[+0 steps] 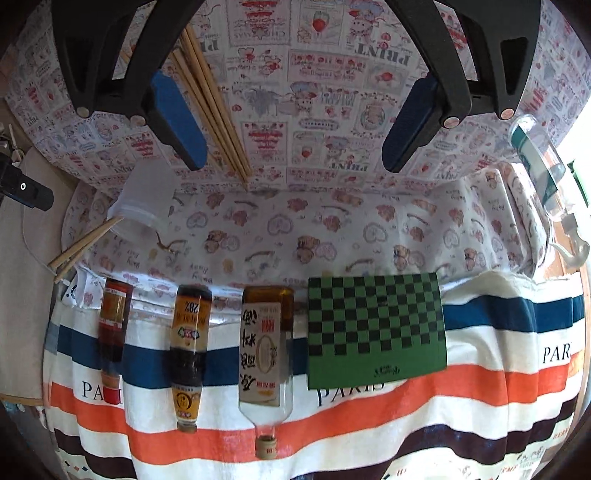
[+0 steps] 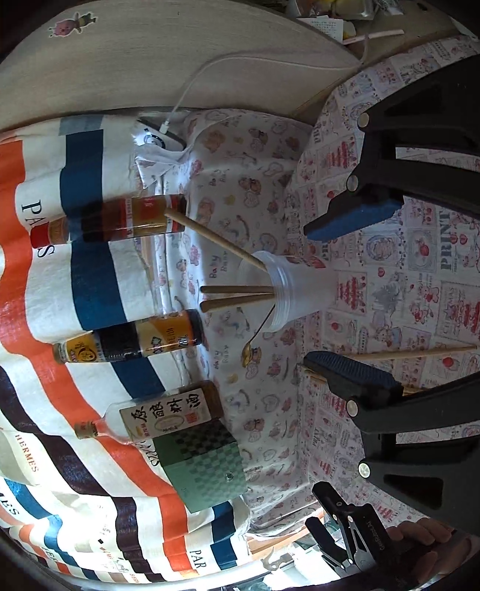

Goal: Organize utensils
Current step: 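Move both open tools back down toward the chopsticks on the table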

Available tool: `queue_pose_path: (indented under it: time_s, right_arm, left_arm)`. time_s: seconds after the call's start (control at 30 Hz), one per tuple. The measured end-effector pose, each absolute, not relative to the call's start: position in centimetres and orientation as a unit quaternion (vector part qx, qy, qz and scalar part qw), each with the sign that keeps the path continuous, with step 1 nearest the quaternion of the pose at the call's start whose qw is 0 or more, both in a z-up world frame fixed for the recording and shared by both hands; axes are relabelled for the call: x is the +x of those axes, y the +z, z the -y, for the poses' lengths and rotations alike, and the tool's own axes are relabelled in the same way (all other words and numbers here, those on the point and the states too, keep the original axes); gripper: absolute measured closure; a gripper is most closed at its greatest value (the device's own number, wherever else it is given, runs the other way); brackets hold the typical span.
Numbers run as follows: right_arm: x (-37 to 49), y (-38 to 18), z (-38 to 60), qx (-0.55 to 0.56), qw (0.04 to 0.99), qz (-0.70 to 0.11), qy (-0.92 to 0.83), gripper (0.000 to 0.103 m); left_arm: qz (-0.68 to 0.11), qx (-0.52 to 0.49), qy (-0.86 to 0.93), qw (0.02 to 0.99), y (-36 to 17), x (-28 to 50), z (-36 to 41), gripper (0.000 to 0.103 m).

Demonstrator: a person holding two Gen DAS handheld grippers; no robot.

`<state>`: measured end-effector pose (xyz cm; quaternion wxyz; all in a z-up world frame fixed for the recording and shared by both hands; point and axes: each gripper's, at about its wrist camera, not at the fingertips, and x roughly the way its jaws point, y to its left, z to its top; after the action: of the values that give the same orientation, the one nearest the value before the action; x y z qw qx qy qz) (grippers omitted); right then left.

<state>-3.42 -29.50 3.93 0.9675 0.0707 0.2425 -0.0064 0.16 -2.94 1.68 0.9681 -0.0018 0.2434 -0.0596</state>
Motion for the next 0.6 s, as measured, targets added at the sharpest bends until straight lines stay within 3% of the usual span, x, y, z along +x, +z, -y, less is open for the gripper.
queue_pose_path:
  time_s: [0.27, 0.6]
  right_arm:
    - [-1.4, 0.4, 30.5, 0.107, 0.94, -0.323, -0.005, 0.039]
    - [-0.4, -1.8, 29.0, 0.085, 0.927, -0.365, 0.0, 0.039]
  left_arm:
    - [-0.387, 0.036, -0.035, 0.921, -4.0, 3.4, 4.2, 0.008]
    - [-0.417, 0.025, -0.08, 0.905, -5.0, 3.3, 5.4, 0.008]
